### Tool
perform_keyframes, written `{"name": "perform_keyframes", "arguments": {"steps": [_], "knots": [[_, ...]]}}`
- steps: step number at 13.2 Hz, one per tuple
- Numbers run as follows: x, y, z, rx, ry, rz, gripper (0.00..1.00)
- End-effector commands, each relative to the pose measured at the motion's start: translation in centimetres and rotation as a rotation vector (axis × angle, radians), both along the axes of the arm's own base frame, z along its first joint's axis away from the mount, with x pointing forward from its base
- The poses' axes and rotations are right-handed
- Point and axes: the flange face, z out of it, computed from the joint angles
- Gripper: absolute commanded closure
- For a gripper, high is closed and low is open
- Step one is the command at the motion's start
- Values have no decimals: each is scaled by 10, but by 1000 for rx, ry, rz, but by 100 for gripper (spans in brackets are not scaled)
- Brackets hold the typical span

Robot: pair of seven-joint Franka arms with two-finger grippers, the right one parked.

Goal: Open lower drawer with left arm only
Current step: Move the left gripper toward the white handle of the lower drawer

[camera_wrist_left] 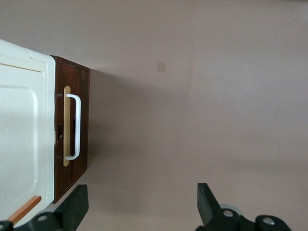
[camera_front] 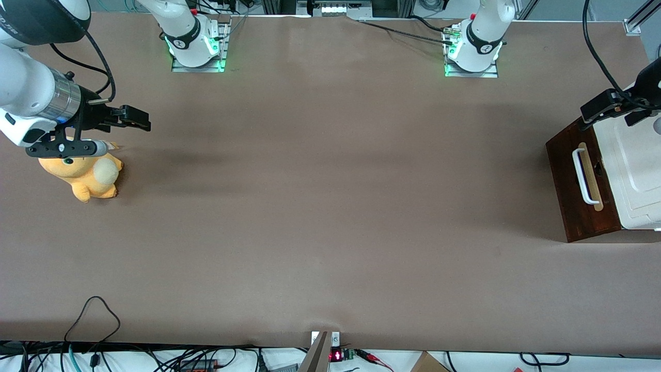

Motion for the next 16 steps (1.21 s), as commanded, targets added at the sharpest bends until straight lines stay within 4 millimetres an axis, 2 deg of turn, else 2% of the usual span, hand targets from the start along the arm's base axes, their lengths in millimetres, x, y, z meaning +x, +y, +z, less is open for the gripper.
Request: {"name": "perform_keyframes", "arguments": {"steps": [1, 7, 14, 16], "knots": [[-2, -2, 6, -19, -21, -6, 0], [-1, -1, -2, -5, -6, -11, 0], [-2, 8, -43, -9, 80, -14, 0], [1, 8, -49, 82, 66, -27, 0]]}}
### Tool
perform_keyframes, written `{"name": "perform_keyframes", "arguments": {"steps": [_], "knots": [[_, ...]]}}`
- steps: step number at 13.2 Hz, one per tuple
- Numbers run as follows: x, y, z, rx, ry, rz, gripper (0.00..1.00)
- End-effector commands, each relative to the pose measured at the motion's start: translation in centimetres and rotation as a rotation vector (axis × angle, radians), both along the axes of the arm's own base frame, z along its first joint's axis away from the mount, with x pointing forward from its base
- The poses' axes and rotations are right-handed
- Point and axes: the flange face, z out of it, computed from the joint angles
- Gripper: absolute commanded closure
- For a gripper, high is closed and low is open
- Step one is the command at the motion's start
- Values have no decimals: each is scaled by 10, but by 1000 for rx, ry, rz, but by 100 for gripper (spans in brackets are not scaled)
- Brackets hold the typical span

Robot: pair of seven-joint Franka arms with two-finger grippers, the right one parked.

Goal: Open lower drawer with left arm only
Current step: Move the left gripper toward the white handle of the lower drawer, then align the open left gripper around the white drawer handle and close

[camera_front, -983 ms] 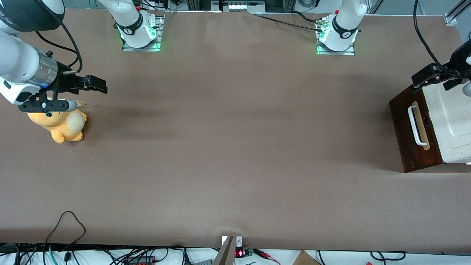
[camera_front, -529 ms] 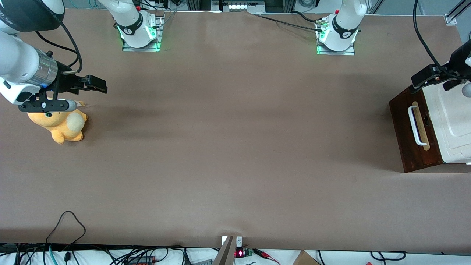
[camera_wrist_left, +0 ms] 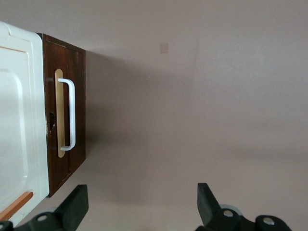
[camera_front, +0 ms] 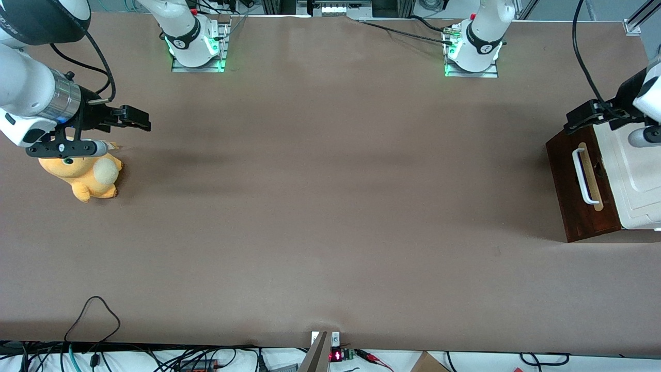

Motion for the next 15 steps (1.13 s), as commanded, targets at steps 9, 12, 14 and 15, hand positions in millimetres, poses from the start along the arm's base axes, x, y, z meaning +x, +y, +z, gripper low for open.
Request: {"name": "perform_keyframes", "arguments": {"steps": [9, 12, 14, 15], "knots": [[-10, -58, -164, 839, 66, -133, 3], [-16, -44, -242, 1020, 66, -248, 3], [-30, -16, -301, 1121, -2, -334, 6], [-31, -10, -319, 1123, -12, -343, 10]]}}
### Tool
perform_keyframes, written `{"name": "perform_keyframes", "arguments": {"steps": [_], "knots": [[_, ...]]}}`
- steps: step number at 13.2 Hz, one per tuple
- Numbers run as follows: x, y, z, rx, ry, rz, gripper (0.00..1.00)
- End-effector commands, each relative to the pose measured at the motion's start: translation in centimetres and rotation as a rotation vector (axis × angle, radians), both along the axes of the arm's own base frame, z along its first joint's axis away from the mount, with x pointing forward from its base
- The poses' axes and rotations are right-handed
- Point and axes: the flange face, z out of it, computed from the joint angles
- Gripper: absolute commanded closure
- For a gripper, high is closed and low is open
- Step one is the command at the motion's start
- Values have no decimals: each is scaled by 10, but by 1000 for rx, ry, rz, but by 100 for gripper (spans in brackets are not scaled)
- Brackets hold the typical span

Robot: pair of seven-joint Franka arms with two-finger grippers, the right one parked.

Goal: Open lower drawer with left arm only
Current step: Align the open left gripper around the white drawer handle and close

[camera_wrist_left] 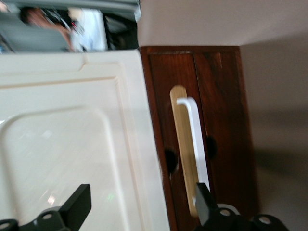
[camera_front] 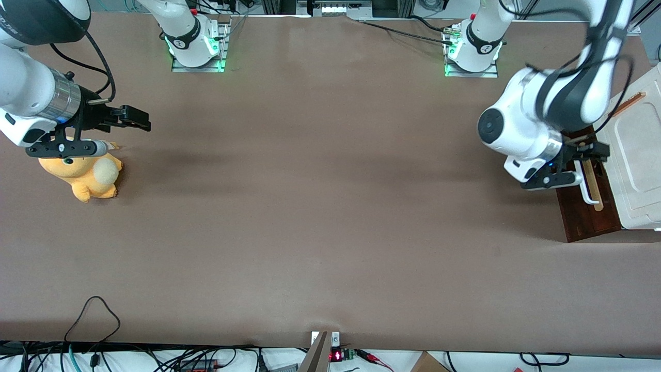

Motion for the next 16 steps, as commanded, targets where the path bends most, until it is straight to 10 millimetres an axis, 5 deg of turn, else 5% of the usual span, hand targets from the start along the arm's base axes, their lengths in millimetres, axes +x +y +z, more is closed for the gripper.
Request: {"name": "perform_keyframes", "arguments": {"steps": [1, 7, 11, 16], "knots": [[-11, 16, -40, 27, 3, -52, 10], [-12, 47, -93, 6, 7, -42, 10], [-19, 22, -98, 75, -7, -29, 7], [-54, 36, -120, 197, -61, -7, 9]]}}
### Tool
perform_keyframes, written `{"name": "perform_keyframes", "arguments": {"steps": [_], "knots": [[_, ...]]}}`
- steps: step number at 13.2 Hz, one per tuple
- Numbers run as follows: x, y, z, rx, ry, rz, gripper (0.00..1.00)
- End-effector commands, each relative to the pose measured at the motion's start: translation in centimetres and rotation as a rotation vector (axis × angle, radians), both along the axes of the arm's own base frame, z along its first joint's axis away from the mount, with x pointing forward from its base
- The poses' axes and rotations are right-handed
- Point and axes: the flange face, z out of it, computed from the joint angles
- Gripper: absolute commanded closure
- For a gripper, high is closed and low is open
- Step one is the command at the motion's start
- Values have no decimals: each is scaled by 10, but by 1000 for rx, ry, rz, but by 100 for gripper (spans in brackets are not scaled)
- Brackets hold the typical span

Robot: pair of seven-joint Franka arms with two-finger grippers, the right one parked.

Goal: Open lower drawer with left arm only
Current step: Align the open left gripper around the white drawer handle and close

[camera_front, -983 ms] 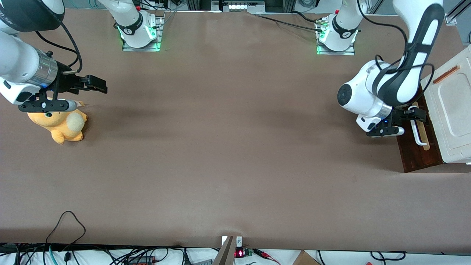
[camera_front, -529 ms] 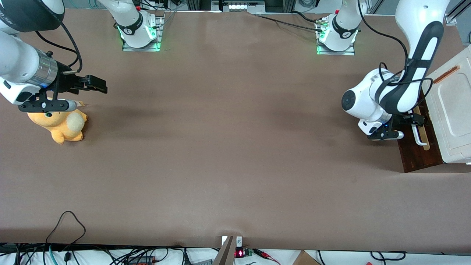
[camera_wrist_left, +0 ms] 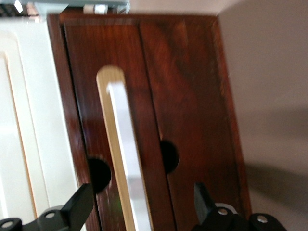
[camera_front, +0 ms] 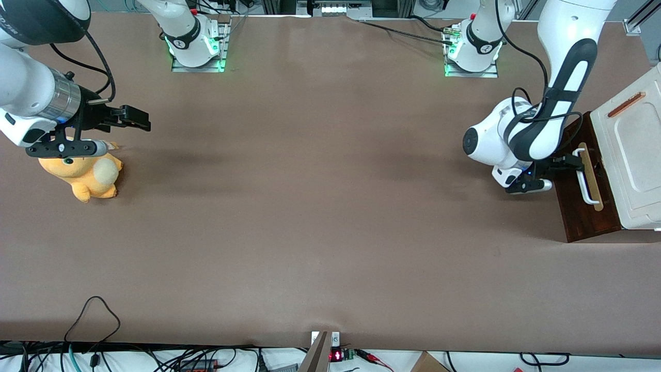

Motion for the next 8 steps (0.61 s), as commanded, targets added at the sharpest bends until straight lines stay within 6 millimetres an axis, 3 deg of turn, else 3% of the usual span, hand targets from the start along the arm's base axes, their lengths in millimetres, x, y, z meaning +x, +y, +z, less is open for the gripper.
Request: {"name": "perform_keyframes", "arguments": {"steps": [1, 2, 6, 8], "knots": [[-18, 13, -14, 86, -68, -31, 9], [-20, 22, -16, 102, -80, -15, 9], [-17, 25, -16, 152, -109, -54, 9], [-16, 25, -16, 157, -110, -67, 19]]}}
